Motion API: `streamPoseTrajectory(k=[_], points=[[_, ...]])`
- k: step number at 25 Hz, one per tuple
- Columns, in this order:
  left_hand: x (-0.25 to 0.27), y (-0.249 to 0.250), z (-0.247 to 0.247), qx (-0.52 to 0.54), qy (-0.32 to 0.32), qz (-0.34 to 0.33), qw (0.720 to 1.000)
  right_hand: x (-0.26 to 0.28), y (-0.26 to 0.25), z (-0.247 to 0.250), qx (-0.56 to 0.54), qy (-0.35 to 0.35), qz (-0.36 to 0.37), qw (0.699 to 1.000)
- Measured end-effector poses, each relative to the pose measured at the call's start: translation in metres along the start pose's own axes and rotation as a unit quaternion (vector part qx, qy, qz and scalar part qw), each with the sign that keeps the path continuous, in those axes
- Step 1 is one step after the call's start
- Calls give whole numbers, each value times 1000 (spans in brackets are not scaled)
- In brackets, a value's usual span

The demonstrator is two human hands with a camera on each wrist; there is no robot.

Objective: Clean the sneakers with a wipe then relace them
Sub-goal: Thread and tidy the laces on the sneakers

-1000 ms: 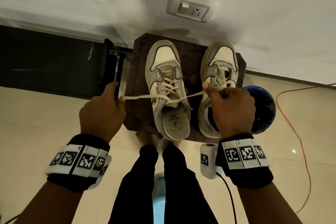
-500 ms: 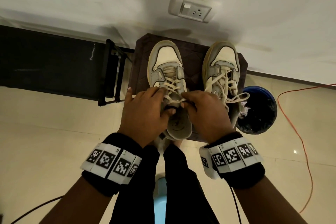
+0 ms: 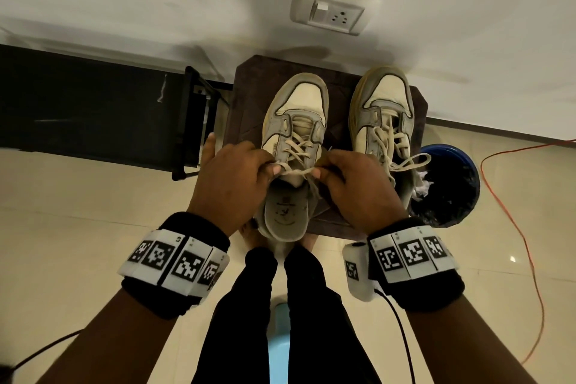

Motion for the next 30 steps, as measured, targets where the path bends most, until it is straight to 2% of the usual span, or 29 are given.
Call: streamPoseTrajectory(k=[3,6,8,10,11,12,14,15,16,17,20,22,25,28,30], points=[[4,-3,3,1,48,-8,999,-2,6,1,19,17,-25,999],[3,-6,-1,-18,29,16,999,-1,14,-3,20,18,-56,998],[2,-12,-4,12,18,31,999,1,16,-4,-20,31,-68,997],[3,-13,-2,109,24,16,994,5,14,0,-106,67,-49,991],[6,-16,-1,207,29,12,978,7,12,2,-168,81,-31,982],[8,-20,0,323,28,11,946,8,11,2,-231,90,-13,969],[11,-20,-1,521,16,8,854,7,12,-2,-335,90,5,938],[11,-17,-1,575,13,1,818,5,14,-6,-374,85,8,923],[10,-14,-2,603,15,-11,797,2,15,-9,-409,81,13,909],[8,-11,-1,608,21,-27,794,0,15,-12,-428,79,19,900],[2,-1,3,567,57,-56,820,-8,8,-13,-421,79,31,903],[-3,5,4,553,59,-57,829,-13,4,-14,-416,75,38,906],[-13,16,1,524,14,-64,849,-17,3,-16,-425,66,26,903],[-17,25,-4,532,-48,-86,841,-17,2,-17,-441,48,30,896],[-19,23,-7,554,-69,-68,827,-14,3,-14,-451,53,31,890]])
Point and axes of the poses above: each hand's wrist, its own x-axis away from the middle knuckle, its own z-axis out of the back of the hand, y = z × x, the point moved 7 cm from there along -x, towards the middle knuckle, and after that the axes turned 15 degrees about -y, right-handed, at the moved point
